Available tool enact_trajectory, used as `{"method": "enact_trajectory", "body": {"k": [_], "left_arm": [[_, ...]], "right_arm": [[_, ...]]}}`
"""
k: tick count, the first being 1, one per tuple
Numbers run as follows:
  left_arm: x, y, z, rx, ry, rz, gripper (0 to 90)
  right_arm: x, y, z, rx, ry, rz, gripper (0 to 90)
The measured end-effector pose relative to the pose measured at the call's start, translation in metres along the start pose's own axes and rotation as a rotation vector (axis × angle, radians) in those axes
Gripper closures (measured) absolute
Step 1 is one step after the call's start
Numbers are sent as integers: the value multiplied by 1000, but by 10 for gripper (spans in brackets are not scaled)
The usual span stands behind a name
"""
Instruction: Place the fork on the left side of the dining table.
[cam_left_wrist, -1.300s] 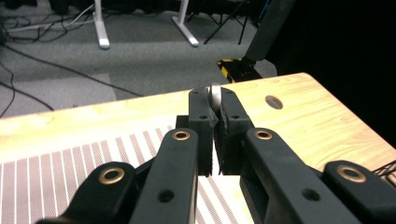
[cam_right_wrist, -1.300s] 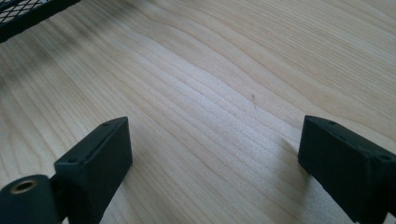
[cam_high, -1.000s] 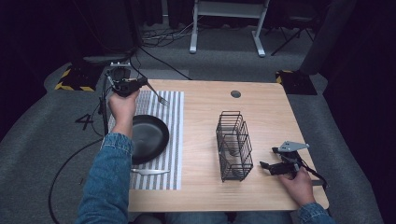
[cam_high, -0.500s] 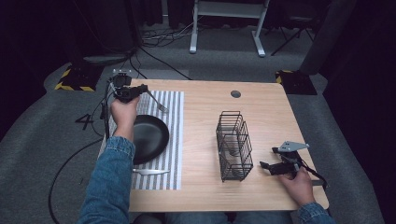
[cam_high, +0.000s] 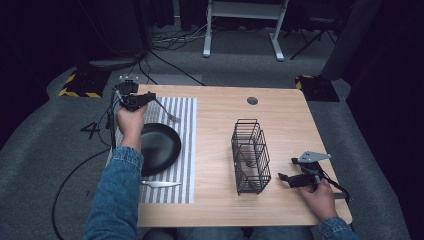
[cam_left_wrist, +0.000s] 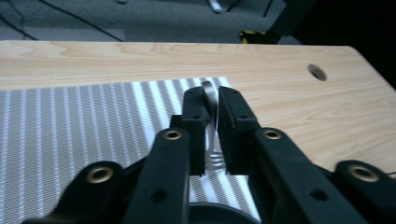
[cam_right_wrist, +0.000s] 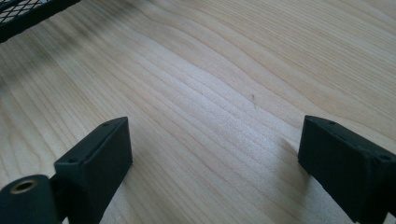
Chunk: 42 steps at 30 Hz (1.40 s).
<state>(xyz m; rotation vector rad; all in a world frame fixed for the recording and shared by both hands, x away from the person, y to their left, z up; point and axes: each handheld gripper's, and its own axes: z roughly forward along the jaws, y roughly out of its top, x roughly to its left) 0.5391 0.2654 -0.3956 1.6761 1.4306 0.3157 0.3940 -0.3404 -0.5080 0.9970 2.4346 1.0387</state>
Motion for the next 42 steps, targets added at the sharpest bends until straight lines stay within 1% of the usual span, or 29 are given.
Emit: {"method": "enact_trajectory", "body": {"k": [3, 5, 8, 9, 11, 15, 20, 24, 25, 28, 37, 42], "left_arm": [[7, -2, 2, 7, 17, -11, 766], [11, -2, 3, 18, 30, -3, 757], [18, -4, 3, 23, 33, -17, 734], [20, -4, 3, 25, 37, -15, 727], [23, -5, 4, 28, 39, -17, 706], [31, -7, 5, 30, 40, -36, 660], [43, -10, 6, 54, 45, -29, 628], [54, -14, 7, 70, 45, -43, 615], [58, -15, 8, 72, 42, -52, 610], [64, -16, 9, 76, 38, -64, 581], [73, -23, 13, 87, 36, -81, 558], [78, -27, 17, 88, 27, -103, 544]], "right_arm": [[0, 0, 0, 0, 0, 0, 98], [0, 0, 0, 0, 0, -1, 98], [0, 0, 0, 0, 0, 0, 99], [0, 0, 0, 0, 0, 1, 99], [0, 0, 0, 0, -1, 1, 98], [0, 0, 0, 0, -3, 3, 99], [0, 0, 0, 0, -4, 3, 99], [0, 0, 0, 0, -4, 3, 99], [0, 0, 0, 1, -4, 3, 99], [0, 0, 0, 0, -3, 3, 99], [0, 0, 0, 1, -6, 4, 100], [0, 0, 0, 1, -6, 4, 100]]}}
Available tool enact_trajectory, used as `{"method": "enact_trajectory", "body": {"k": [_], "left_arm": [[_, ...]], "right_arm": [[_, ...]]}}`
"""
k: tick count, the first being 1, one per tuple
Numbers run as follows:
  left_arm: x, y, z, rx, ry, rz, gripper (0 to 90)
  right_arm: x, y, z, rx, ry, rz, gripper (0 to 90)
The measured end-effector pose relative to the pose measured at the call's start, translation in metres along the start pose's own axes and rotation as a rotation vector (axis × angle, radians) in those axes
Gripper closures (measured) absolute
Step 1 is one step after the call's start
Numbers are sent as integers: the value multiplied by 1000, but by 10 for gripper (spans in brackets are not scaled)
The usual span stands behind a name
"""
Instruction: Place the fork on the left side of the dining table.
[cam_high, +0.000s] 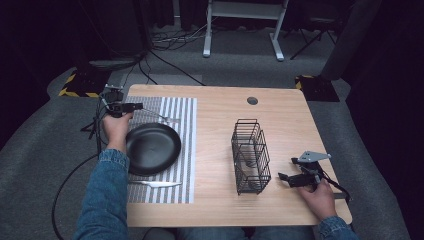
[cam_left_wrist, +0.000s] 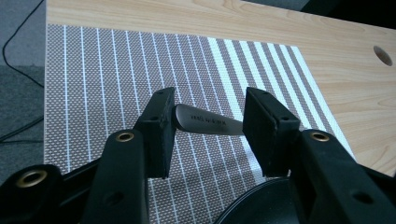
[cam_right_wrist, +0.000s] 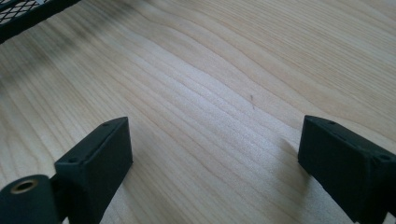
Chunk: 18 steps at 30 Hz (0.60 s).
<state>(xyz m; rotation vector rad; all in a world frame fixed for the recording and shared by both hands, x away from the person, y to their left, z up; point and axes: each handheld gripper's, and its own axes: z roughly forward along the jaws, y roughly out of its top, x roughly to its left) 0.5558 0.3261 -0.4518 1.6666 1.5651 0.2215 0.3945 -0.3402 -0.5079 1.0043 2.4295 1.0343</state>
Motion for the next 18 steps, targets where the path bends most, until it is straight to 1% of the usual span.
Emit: {"method": "enact_trajectory", "body": {"k": [3, 5, 8, 11, 18], "left_arm": [[0, -2, 5, 10, -9, -6, 543], [-1, -3, 8, 17, -11, 3, 543], [-3, -4, 12, 27, -13, 5, 542], [-2, -5, 15, 40, -15, 4, 538], [7, -8, 14, 45, -11, -27, 533]], "right_arm": [[0, 0, 0, 0, 0, 0, 100], [0, 0, 0, 0, 0, 0, 99], [0, 0, 0, 0, 0, 0, 100], [0, 0, 0, 0, 0, 0, 99], [0, 0, 0, 0, 0, 2, 100]]}}
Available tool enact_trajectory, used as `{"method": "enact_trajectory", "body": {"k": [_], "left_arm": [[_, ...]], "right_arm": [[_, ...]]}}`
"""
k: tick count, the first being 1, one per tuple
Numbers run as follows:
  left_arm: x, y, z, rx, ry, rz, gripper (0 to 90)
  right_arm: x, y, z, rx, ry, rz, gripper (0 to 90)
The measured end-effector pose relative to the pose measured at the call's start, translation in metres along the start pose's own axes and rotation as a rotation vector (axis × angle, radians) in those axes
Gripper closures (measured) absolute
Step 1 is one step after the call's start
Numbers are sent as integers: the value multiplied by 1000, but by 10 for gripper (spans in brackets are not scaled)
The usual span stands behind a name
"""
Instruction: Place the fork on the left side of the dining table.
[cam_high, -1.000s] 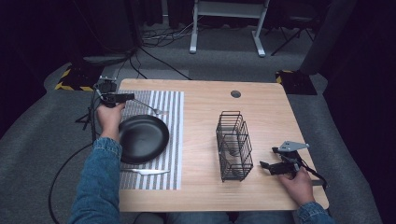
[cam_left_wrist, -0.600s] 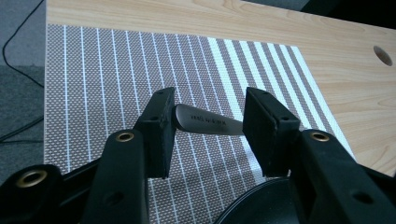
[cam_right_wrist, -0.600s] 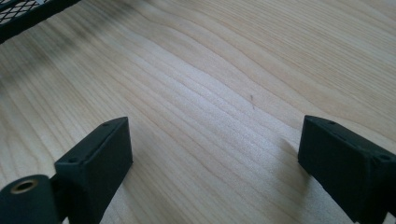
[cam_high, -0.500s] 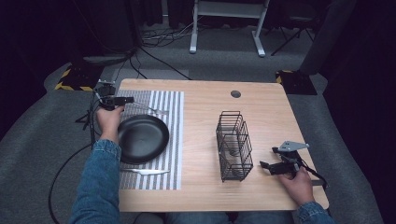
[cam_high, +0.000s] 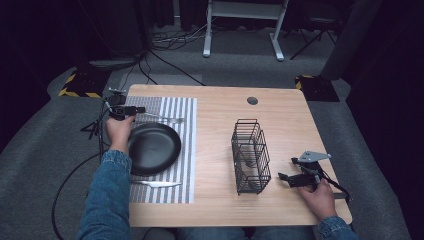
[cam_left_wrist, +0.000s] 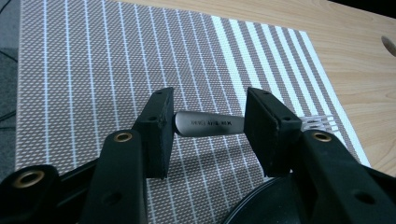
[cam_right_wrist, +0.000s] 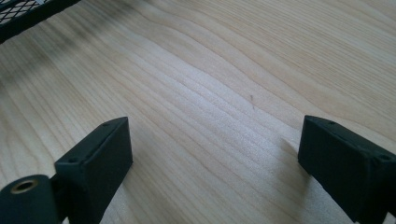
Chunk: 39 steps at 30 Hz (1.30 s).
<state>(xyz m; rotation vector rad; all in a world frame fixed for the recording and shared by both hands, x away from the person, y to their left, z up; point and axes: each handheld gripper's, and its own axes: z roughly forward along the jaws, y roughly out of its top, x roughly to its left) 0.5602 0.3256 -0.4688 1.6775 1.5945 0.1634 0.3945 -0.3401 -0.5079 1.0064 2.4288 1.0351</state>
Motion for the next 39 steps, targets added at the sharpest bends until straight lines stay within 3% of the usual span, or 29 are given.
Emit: {"method": "enact_trajectory", "body": {"k": [11, 19, 26, 39], "left_arm": [[9, -5, -3, -9, 15, -28, 527], [3, -6, -11, -28, 21, -6, 526], [-13, -7, -35, -62, 30, 68, 516], [-49, -23, -107, -192, 28, 210, 511]], "right_arm": [[0, 0, 0, 0, 0, 0, 100], [0, 0, 0, 0, 0, 0, 100], [0, 0, 0, 0, 1, 0, 100], [0, 0, 0, -1, 1, 0, 100]]}}
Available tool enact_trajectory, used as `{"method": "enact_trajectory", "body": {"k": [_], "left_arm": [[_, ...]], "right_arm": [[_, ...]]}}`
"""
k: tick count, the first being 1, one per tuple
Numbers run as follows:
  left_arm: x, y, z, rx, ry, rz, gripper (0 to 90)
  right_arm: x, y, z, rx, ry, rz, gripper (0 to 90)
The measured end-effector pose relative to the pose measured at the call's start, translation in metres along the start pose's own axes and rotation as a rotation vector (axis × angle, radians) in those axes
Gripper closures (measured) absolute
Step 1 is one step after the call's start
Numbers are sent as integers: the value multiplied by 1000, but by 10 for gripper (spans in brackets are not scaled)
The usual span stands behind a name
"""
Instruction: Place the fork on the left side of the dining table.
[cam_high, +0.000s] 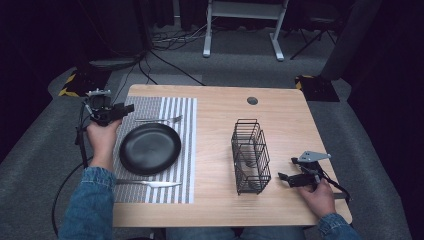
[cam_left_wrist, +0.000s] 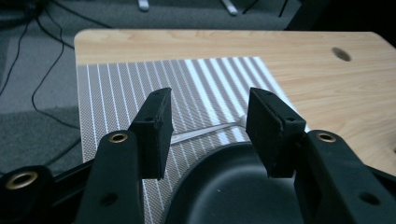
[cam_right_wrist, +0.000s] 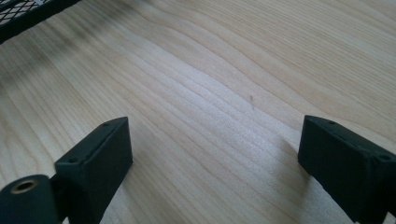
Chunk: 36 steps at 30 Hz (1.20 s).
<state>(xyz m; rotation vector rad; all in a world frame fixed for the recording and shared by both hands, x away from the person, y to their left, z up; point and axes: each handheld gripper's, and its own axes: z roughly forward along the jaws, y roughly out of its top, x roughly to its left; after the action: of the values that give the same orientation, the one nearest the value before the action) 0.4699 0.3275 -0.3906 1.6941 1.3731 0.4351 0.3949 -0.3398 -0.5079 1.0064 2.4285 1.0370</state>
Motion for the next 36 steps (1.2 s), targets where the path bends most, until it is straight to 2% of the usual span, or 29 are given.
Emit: {"method": "enact_trajectory", "body": {"k": [4, 6, 14, 18, 25, 27, 32, 36], "left_arm": [[-12, -3, -19, -44, -21, 27, 507], [-17, -4, -27, -46, -26, 36, 505], [-44, -16, -62, -74, -21, 114, 500], [-55, -25, -80, -90, -32, 132, 489], [-68, -42, -103, -91, -39, 167, 469], [-70, -47, -107, -90, -44, 165, 460], [-79, -62, -119, -90, -36, 199, 446], [-87, -73, -127, -84, -35, 211, 446]], "right_arm": [[0, 0, 0, 0, 0, 0, 100], [0, 0, 0, 0, 0, 0, 100], [0, 0, 0, 0, 0, 0, 100], [0, 0, 0, 0, 0, 0, 100], [0, 0, 0, 0, -1, 0, 100], [0, 0, 0, 0, -1, 0, 100], [0, 0, 0, 0, 0, 0, 100], [0, 0, 0, 0, 0, 0, 100]]}}
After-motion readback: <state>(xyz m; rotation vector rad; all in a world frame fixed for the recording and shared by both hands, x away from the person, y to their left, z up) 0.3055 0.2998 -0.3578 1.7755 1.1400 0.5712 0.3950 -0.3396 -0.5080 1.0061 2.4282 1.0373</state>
